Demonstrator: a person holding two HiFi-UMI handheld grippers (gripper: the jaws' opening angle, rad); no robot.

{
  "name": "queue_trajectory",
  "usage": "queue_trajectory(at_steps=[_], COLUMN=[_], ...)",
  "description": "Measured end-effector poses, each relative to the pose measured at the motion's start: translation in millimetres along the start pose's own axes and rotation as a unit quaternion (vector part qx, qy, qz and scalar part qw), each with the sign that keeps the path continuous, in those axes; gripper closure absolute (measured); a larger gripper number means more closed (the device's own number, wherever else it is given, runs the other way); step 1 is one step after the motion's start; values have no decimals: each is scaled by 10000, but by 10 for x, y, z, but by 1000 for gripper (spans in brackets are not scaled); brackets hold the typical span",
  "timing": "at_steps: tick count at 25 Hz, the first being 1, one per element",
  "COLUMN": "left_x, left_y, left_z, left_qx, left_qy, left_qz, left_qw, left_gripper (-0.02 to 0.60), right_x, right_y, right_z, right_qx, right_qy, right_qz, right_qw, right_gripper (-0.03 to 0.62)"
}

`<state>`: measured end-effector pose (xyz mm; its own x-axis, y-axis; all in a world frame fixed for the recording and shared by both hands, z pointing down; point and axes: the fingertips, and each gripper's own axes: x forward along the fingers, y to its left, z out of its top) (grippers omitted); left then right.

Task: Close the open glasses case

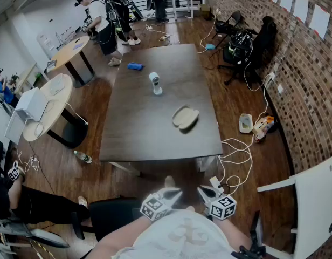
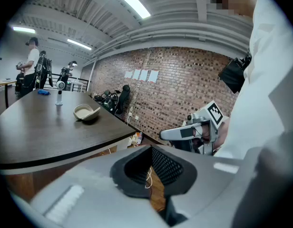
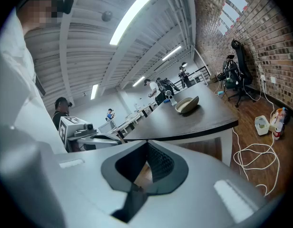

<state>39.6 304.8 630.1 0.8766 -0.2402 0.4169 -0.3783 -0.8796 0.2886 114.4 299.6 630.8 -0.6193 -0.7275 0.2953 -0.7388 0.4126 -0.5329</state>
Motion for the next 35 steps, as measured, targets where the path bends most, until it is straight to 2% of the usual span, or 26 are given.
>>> queue_trajectory(at_steps=[15,21,28,35], left_x=[19,117,144,269], left_y=[633,912,1293,1680], left_z=[442,409,532,625], left_qx=[-246,-256,-412,-458], left_qy=[-104,98,-1,37], left_qz=[181,112,72,-76], left_qw=[9995,9996,9991,9989], left_gripper=[575,575,575,575], right_x=[519,694,1021,1428], right_y=[-140,-276,-382,-549], right_z=[412,548,647,997], right_qx=[0,131,187,137], right_qy=[196,214,317,220], right_qz=[58,-35,-125,-229], right_qw=[9998,9997,9992,9994], right_gripper=[586,586,586,586])
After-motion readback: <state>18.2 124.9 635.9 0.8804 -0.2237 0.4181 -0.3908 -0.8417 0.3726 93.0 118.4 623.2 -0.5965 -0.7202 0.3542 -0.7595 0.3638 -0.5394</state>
